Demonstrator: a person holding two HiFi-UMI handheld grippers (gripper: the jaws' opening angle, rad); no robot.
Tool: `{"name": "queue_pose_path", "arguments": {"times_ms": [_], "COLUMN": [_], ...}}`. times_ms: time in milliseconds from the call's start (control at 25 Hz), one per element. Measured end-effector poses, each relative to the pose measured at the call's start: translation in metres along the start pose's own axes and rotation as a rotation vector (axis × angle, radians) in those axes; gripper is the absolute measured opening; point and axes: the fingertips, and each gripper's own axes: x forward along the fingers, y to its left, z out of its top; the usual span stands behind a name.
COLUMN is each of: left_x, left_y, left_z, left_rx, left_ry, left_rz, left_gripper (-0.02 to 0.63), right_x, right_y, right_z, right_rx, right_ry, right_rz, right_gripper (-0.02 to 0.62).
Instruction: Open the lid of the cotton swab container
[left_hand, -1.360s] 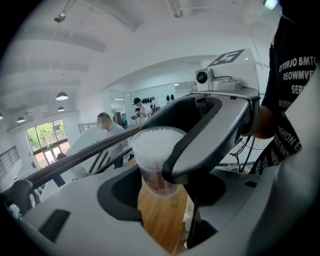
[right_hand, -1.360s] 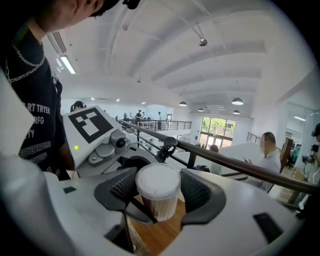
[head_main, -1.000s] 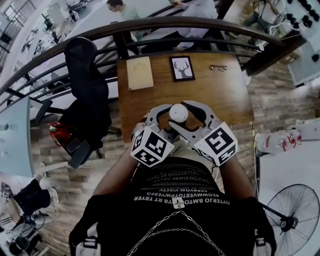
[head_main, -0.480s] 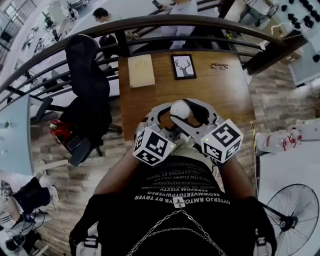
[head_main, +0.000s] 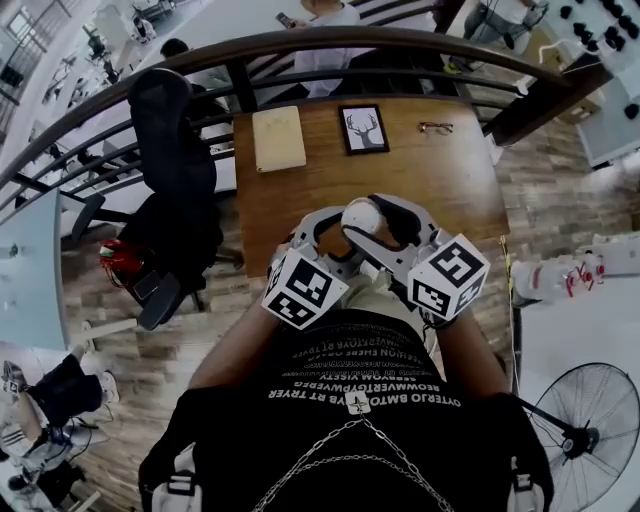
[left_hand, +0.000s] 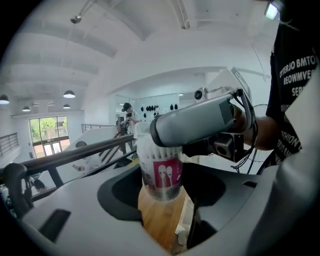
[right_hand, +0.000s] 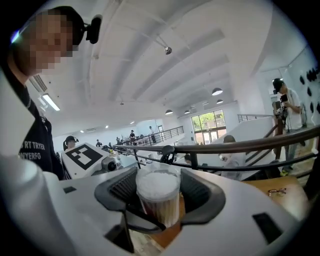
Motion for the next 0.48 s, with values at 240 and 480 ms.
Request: {"name": "queue_pose_path", "arguments": {"times_ms": [240,480], "left_x": [-0.002,0.004], "left_y": [-0.006,-0.010], "left_z": [0.000,0.004], "left_rx": [0.010,0.024], "left_ry": [0.014,0.010], "left_rz": [-0.007,-0.006], "left_gripper": [0.266,0.265], "right_x": [-0.015,-0.039], "right_y": [-0.002,-0.018], "right_z": [0.009,0.014], "right_rx": [-0.077,-0.018], "right_ry": [-0.030,-0.086], "right_rz": [-0.054,-0.095], "right_gripper": [0.267,0.190]}}
